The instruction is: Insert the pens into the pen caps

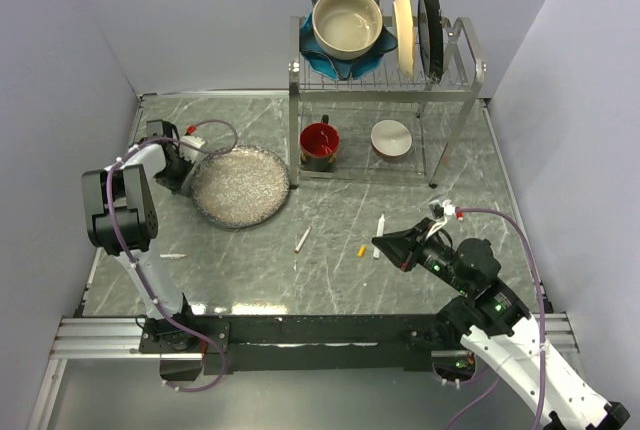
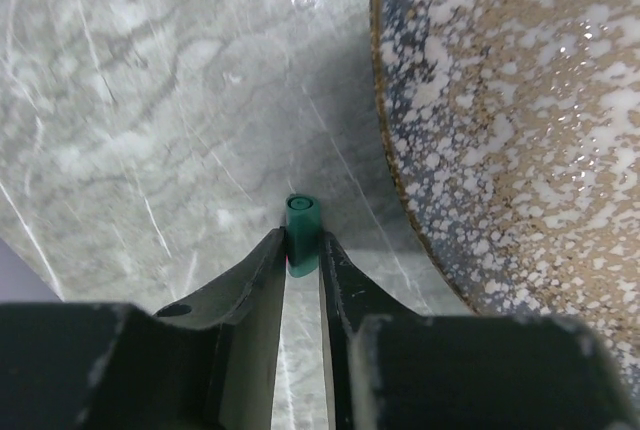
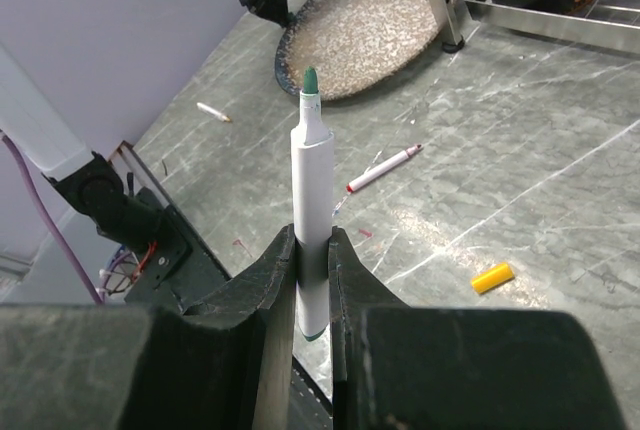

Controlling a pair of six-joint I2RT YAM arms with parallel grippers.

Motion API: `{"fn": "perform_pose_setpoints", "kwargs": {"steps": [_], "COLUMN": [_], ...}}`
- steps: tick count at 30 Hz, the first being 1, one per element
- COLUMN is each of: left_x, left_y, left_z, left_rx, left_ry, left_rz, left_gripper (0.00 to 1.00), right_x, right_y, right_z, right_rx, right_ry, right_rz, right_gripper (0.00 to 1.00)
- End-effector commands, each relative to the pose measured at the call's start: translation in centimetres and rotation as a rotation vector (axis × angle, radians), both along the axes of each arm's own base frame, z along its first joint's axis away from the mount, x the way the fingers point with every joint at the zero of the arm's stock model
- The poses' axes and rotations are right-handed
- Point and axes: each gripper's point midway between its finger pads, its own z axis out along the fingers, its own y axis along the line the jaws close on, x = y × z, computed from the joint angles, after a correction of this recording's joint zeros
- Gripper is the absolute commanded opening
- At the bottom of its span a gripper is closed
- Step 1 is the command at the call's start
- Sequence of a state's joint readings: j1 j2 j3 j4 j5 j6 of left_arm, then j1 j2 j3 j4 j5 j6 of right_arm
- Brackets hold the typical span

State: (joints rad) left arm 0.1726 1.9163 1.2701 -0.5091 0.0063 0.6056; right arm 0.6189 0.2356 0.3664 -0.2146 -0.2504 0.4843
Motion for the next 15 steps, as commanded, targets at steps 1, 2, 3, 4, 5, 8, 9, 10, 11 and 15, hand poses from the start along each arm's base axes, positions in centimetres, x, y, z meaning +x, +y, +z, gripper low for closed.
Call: {"fn": "perform_pose_setpoints", "kwargs": {"steps": [1,2,3,4,5,8,9,10,11,15], "left_x": [-3.5,-3.4,-3.5,-3.5,-3.5,-3.8,-4.0,-4.0,-4.0,-4.1], "left_y": [-0.9,-0.9,-0.8,-0.8,-0.8,-1.0,-1.1,-1.2,-1.1,-1.0], "left_z": [-2.2,-2.1,-2.3,-2.5,-2.6,-3.4,-4.0,-4.1,-4.3,-4.9], "left_rx": [-0.060,-0.061,-0.061,-0.060,-0.063,-0.073,-0.078,-0.079,-0.079,-0.075], "left_ry": [0.149,0.145,0.151,0.153,0.153,0.176,0.191,0.197,0.202,0.217], "left_rz": [0.080,0.090,0.097,0.106,0.116,0.127,0.128,0.125,0.124,0.129], "left_gripper": [0.24,0.24,0.24,0.25,0.25,0.27,0.27,0.27,0.27,0.28], "right_x": [-0.1,-0.1,-0.1,-0.1,-0.2,-0.1,-0.1,-0.1,-0.1,-0.1], "right_y": [-0.3,-0.4,-0.4,-0.4,-0.4,-0.5,-0.5,-0.5,-0.5,-0.6], "right_z": [2.8,2.9,2.8,2.8,2.9,2.8,2.7,2.7,2.9,2.9], "right_rx": [0.034,0.037,0.037,0.040,0.041,0.041,0.039,0.036,0.038,0.038], "right_ry": [-0.075,-0.076,-0.076,-0.078,-0.081,-0.077,-0.074,-0.075,-0.077,-0.081], "right_rz": [-0.011,-0.014,-0.016,-0.016,-0.014,-0.019,-0.019,-0.020,-0.022,-0.023], "right_gripper": [0.00,0.00,0.00,0.00,0.00,0.00,0.00,0.00,0.00,0.00]}}
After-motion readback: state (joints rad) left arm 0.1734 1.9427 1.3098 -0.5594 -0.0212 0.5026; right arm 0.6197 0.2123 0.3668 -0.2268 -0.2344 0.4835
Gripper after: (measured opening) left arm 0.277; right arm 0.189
